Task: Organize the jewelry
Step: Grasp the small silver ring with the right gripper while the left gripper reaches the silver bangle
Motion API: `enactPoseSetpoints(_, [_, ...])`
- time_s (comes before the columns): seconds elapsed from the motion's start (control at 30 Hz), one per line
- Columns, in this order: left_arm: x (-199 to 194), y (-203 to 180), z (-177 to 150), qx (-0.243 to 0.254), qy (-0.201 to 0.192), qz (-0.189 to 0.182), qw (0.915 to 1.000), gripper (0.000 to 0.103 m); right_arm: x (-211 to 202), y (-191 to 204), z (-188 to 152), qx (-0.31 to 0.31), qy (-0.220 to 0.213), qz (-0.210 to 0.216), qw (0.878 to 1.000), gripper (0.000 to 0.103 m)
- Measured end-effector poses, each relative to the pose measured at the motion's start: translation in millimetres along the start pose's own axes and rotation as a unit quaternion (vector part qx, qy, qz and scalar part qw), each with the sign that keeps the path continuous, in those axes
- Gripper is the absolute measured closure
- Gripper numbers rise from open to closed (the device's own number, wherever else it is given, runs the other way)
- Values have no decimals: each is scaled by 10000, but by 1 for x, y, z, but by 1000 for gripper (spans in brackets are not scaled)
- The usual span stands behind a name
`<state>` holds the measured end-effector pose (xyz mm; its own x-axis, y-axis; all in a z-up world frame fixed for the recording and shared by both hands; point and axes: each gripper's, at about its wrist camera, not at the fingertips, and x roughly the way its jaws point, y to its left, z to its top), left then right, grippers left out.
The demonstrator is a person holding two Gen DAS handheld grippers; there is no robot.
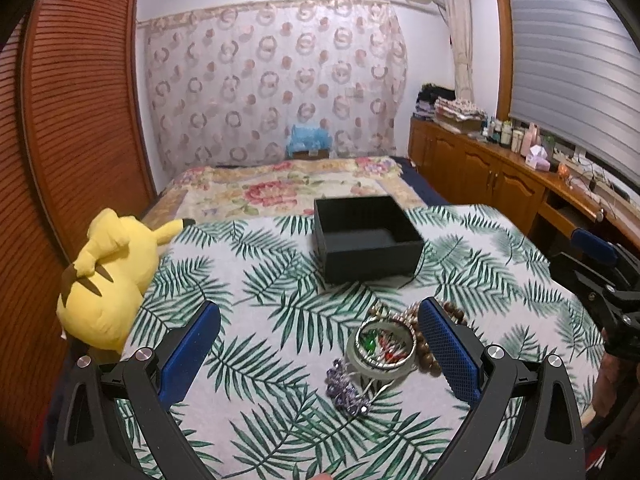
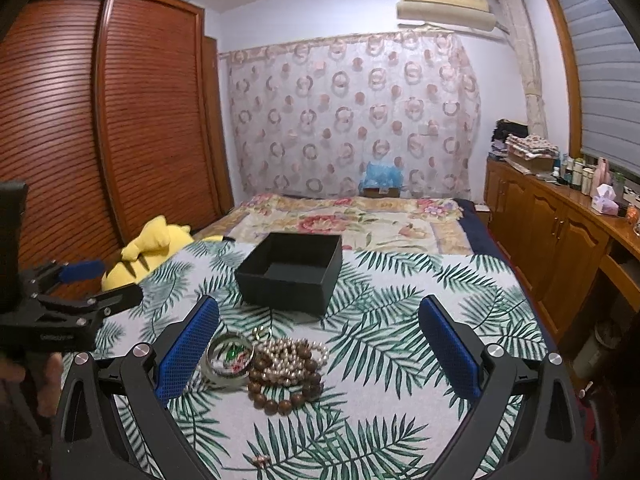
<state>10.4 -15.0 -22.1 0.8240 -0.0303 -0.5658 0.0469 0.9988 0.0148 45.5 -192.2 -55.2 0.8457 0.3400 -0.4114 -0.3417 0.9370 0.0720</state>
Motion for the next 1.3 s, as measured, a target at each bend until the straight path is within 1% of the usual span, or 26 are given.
enactPoseSetpoints(0.07, [8,9,-6,42,124,-70,9999,8,4,0,-9,-40,106,102,9999,3])
enactPoseSetpoints(0.1, [12,11,-10,61,184,-79,9998,8,9,-2,-14,-66,225,172,9996,3])
enactPoseSetpoints(0.23, [28,16,-22,186,447,-112,9988,8,21,0,-34,-247,556,243,9979,3])
enactPoseSetpoints(0.3, [36,17,-28,269,600,-125,9978,8,25,-2,-44,-319,722,322,9964,4])
enactPoseSetpoints(0.37, [42,18,-35,292,678,-172,9971,8,29,-2,-53,-371,910,413,9943,13])
enactPoseSetpoints(0.5, [53,18,-44,354,914,-279,9948,8,35,1,-70,-481,1277,647,9885,24])
enactPoseSetpoints(0.57, [56,18,-48,378,984,-349,9938,8,35,4,-77,-539,1398,745,9859,32])
enactPoseSetpoints(0.63, [60,19,-53,349,1081,-478,9924,8,37,9,-84,-595,1534,906,9822,36])
enactPoseSetpoints(0.73, [64,18,-60,361,1173,-540,9910,8,40,16,-92,-675,1710,1090,9769,45])
enactPoseSetpoints(0.8, [65,16,-63,408,1227,-561,9900,8,43,21,-97,-735,1817,1213,9731,48])
enactPoseSetpoints(0.9, [66,14,-65,376,1237,-741,9888,8,44,28,-102,-848,1946,1370,9676,53])
enactPoseSetpoints(0.97, [67,13,-66,342,1209,-821,9887,8,46,33,-105,-915,2029,1378,9651,63])
enactPoseSetpoints(1.0, [68,12,-66,341,1200,-862,9884,8,46,33,-106,-931,2049,1380,9645,65])
enactPoseSetpoints(1.07, [71,10,-67,360,1209,-927,9877,8,46,35,-108,-1025,2087,1343,9633,75])
enactPoseSetpoints(1.1, [72,8,-67,371,1221,-967,9871,8,45,36,-109,-1082,2074,1295,9636,78])
enactPoseSetpoints(1.13, [74,6,-67,393,1222,-1006,9866,8,44,35,-109,-1107,2063,1285,9637,86])
enactPoseSetpoints(1.3, [80,-3,-60,553,1147,-1101,9857,8,43,32,-107,-1071,1970,1339,9653,86])
